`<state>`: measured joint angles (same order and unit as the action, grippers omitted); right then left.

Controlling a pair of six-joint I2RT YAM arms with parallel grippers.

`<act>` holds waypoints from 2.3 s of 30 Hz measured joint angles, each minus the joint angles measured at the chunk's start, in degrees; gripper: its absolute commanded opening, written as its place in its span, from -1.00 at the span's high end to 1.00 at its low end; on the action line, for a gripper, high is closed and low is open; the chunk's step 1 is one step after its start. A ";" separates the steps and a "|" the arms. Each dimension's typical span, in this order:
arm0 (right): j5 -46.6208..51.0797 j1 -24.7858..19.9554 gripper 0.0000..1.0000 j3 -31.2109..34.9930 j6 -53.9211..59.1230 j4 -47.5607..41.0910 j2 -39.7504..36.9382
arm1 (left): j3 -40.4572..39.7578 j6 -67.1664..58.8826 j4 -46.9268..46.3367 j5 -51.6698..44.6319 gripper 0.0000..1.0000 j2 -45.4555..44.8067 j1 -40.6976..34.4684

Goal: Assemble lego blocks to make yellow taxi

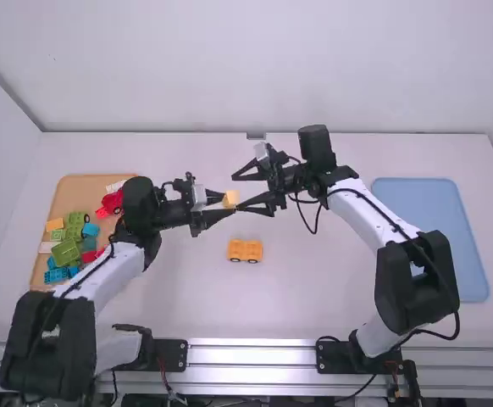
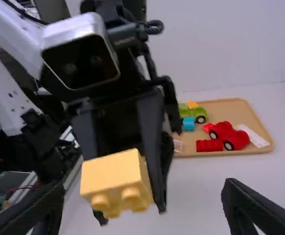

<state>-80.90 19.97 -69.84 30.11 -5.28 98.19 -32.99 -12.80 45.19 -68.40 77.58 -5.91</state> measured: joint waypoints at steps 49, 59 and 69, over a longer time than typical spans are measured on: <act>4.46 1.62 0.45 0.92 -0.17 6.36 0.00 | -1.95 26.32 27.82 -3.87 0.76 14.25 -0.37; 11.80 1.51 0.69 0.92 -1.90 6.47 0.00 | -1.95 26.51 25.53 -3.80 -0.98 14.25 -0.37; 47.67 0.39 0.73 0.92 -8.70 -11.74 -5.44 | -2.32 12.63 -11.32 13.46 -0.98 14.23 0.94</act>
<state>-33.23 20.36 -68.93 21.41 -17.02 92.75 -35.31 -0.16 33.87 -54.94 91.81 -4.97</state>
